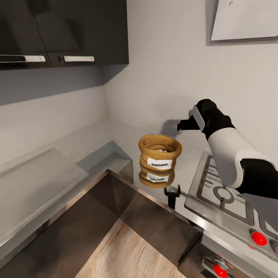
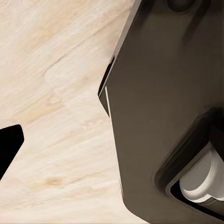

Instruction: In the kitchen, take the popcorn bag from the countertop, put it into the microwave, and heat it until the popcorn is cooked so the cooked popcorn ends up inside the bag.

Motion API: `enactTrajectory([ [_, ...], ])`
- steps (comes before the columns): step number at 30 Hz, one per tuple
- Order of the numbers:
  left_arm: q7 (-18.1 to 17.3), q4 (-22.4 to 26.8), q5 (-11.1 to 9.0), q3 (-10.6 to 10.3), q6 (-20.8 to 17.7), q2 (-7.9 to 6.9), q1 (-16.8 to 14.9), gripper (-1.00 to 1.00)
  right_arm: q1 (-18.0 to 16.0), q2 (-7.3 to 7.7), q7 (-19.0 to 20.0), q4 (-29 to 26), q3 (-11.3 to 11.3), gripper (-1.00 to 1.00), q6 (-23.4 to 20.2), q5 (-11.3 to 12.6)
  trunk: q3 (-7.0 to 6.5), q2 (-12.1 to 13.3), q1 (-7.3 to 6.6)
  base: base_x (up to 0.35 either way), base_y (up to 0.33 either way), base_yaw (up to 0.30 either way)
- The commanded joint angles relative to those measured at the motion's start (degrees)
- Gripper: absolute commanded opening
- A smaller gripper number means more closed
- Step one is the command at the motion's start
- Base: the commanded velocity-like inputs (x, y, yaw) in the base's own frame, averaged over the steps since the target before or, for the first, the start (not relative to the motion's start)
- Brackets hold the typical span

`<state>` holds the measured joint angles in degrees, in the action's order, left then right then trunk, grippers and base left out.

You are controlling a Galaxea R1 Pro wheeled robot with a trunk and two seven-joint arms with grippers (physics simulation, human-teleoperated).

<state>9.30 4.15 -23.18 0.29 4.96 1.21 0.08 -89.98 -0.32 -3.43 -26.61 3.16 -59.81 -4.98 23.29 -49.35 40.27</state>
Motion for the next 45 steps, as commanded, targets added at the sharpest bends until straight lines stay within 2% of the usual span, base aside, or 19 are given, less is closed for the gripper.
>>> enactTrajectory([
  [1,0.19,0.07,-0.25,-0.02,0.14,0.02,0.01,1.0,-0.02,-0.04,0.13,-0.04,0.35,1.0,-0.19,-0.56,0.06,-0.04,0.01,0.0,-0.279,0.011],
  [8,0.19,0.07,-0.4,0.01,0.14,0.02,0.01,1.0,-0.02,0.03,0.18,0.08,0.34,1.0,-0.19,-0.47,0.06,-0.04,0.01,0.0,-0.273,0.209],
  [14,0.19,0.07,-0.63,0.14,0.2,-0.04,0.01,1.0,-0.02,-0.05,0.26,0.42,0.33,1.0,-0.19,-0.38,0.06,-0.04,0.01,0.0,-0.043,0.226],
  [20,0.19,0.07,-0.64,0.15,0.22,-0.04,0.01,1.0,-0.02,-0.82,0.57,0.42,0.37,1.0,-0.19,-0.17,0.06,-0.04,0.01,0.0,-0.001,0.017],
  [28,0.19,0.07,-0.65,0.15,0.2,-0.05,0.01,1.0,-0.02,-1.05,0.95,1.12,0.44,1.0,-0.19,0.39,0.06,-0.04,0.01,0.0,0.0,0.0],
  [31,0.13,0.07,-0.7,0.15,0.16,-0.07,0.01,1.0,0.01,-1.65,1.58,1.71,0.46,1.0,-0.19,0.41,0.06,-0.04,0.01,0.0,0.0,0.0],
  [45,0.11,0.07,-0.44,0.03,0.14,-0.07,0.01,1.0,0.12,-1.88,2.16,2.59,0.44,1.0,-0.19,0.39,0.06,-0.04,0.01,0.081,0.0,0.0],
])
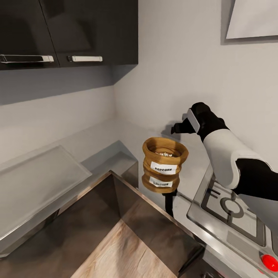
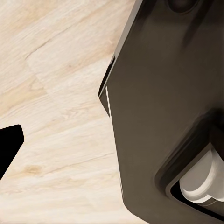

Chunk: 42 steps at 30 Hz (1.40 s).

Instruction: In the kitchen, take the popcorn bag from the countertop, put it into the microwave, and heat it until the popcorn is cooked so the cooked popcorn ends up inside the bag.

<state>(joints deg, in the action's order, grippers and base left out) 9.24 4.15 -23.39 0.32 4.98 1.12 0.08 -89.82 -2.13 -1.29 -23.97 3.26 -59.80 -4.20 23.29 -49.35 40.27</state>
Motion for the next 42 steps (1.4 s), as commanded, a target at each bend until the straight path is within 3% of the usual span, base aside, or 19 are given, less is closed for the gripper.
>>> enactTrajectory([
  [1,0.16,0.07,-0.25,0.01,0.12,0.02,0.01,1.0,-0.04,-0.06,0.07,-0.04,0.35,1.0,-0.2,-0.38,0.06,-0.04,0.01,0.0,0.0,0.0],
  [8,0.16,0.07,-0.33,0.03,0.12,0.02,0.01,1.0,0.1,0.53,1.94,-0.02,0.08,1.0,-0.2,-0.38,0.06,-0.04,0.01,0.0,0.0,0.0],
  [12,0.16,0.07,-0.34,0.03,0.12,0.02,0.01,1.0,0.41,0.61,2.97,-0.02,-3.42,1.0,-0.2,-0.43,0.06,-0.04,0.01,0.0,0.0,0.0],
  [15,0.16,0.07,-0.34,0.03,0.12,0.02,0.01,1.0,0.43,0.76,3.69,-0.02,-3.94,1.0,-0.2,-0.47,0.06,-0.04,0.01,0.0,0.0,0.0],
  [28,0.16,0.07,-0.41,0.05,0.13,0.02,0.01,1.0,0.44,0.9,3.8,0.01,-4.07,1.0,-0.2,-0.62,0.06,-0.04,0.01,0.0,0.0,0.0],
  [35,0.16,0.07,-0.14,0.01,0.12,-0.03,0.01,1.0,0.44,1.24,3.7,5.48,-4.18,1.0,-0.2,-1.18,0.06,-0.04,0.01,0.131,0.0,0.0],
  [42,0.16,0.07,-0.4,0.03,0.12,-0.06,0.01,1.0,0.44,1.57,3.75,6.89,-4.22,1.0,-0.2,-1.2,0.06,-0.04,0.01,0.03,0.0,0.0],
])
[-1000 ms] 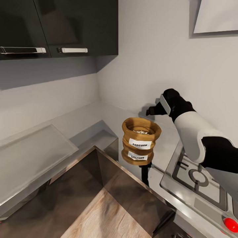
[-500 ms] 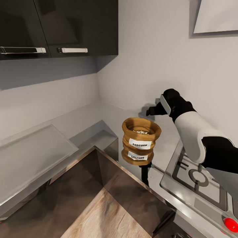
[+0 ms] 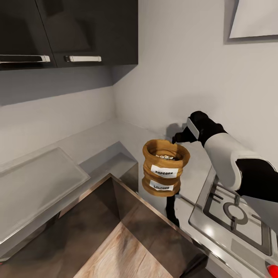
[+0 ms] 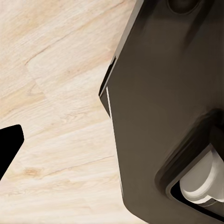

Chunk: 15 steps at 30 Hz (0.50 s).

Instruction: In the kitchen, take the popcorn bag from the countertop, put it into the microwave, and heat it until the popcorn is cooked so the cooked popcorn ends up inside the bag.

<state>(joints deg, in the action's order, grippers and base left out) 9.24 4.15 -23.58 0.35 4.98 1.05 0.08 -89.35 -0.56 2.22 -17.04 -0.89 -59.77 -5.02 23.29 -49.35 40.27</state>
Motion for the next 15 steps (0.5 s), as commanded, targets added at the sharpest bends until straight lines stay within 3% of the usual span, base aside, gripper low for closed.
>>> enactTrajectory([
  [1,0.16,0.07,-0.23,0.02,0.12,0.02,0.01,1.0,-0.03,0.27,0.24,0.51,-0.07,1.0,-0.23,-0.41,0.06,-0.04,0.01,0.002,0.0,0.0],
  [7,0.16,0.07,-0.24,0.08,0.12,0.04,0.01,1.0,-0.03,0.9,0.24,3.7,-0.14,1.0,-0.23,-0.89,0.06,-0.04,0.01,0.0,0.0,0.0],
  [10,0.16,0.07,-0.24,0.09,0.12,0.05,0.01,1.0,-0.03,0.98,0.31,5.77,-0.12,1.0,-0.23,-4.37,0.06,-0.04,0.01,0.0,0.0,0.0],
  [15,0.16,0.07,-0.24,0.09,0.12,0.02,0.01,1.0,-0.03,0.87,2.49,6.29,-0.07,1.0,-0.23,-5.76,0.06,-0.04,0.01,0.0,0.0,0.0],
])
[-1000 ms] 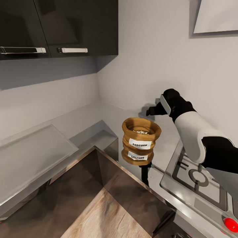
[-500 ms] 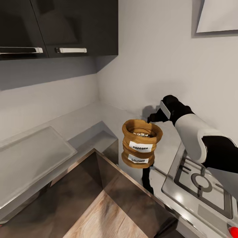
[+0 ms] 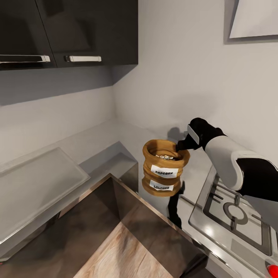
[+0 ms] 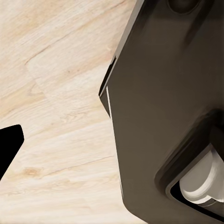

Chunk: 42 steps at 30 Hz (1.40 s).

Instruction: In the kitchen, take the popcorn bag from the countertop, put it into the microwave, and heat it until the popcorn is cooked so the cooked popcorn ends up inside the bag.

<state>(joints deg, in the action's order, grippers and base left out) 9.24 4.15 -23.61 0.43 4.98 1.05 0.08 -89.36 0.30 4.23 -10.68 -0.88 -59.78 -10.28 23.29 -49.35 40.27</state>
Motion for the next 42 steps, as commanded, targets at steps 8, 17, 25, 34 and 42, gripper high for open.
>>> enactTrajectory([
  [8,0.17,0.07,-0.28,0.05,0.15,0.02,0.01,1.0,-0.03,-0.1,2.43,1.61,-0.09,1.0,-0.22,-0.68,0.06,-0.04,0.01,0.0,0.0,0.0],
  [17,0.17,0.07,-0.29,0.09,0.12,0.04,0.01,1.0,-0.03,0.3,2.45,2.86,-0.09,1.0,0.61,-0.88,0.06,-0.04,0.01,0.0,0.0,0.0],
  [25,0.17,0.07,-0.27,0.1,0.12,0.02,0.01,1.0,-0.03,0.31,2.45,2.84,-0.09,-1.0,1.0,-0.85,0.06,-0.04,0.01,0.0,0.0,0.0],
  [34,0.17,0.07,-0.28,0.1,0.16,0.08,0.01,1.0,-0.03,0.23,2.38,2.76,-0.09,-1.0,-0.22,-0.9,0.06,-0.04,0.01,0.0,0.0,0.0],
  [42,0.17,0.07,-0.26,0.1,0.21,0.1,0.01,1.0,-0.03,0.13,2.37,1.82,-0.12,-1.0,-0.22,-0.98,0.06,-0.04,0.01,0.0,0.0,0.0],
])
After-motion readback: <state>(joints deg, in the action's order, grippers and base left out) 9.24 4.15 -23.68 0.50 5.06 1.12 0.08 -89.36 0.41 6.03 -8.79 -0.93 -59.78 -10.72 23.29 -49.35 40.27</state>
